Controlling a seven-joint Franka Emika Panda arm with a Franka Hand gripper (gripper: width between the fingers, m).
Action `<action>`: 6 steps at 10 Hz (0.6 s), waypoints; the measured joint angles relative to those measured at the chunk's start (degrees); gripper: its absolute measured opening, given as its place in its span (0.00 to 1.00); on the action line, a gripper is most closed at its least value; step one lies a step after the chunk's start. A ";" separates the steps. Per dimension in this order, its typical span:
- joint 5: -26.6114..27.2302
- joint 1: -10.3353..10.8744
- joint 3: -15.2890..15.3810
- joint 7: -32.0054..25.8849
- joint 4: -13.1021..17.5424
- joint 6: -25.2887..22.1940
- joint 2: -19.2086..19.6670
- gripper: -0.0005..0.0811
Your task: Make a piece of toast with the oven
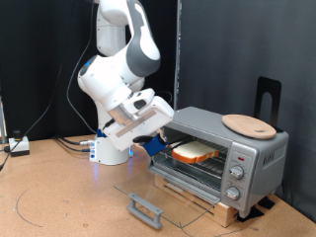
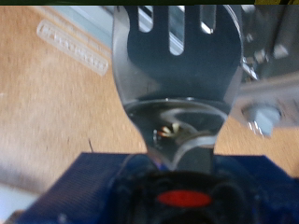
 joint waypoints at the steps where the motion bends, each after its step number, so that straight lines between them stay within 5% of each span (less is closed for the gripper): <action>1: -1.16 -0.77 -1.55 -0.03 1.01 -1.60 0.04 0.52; 6: -9.45 -3.90 -6.39 1.54 5.81 -8.68 1.77 0.52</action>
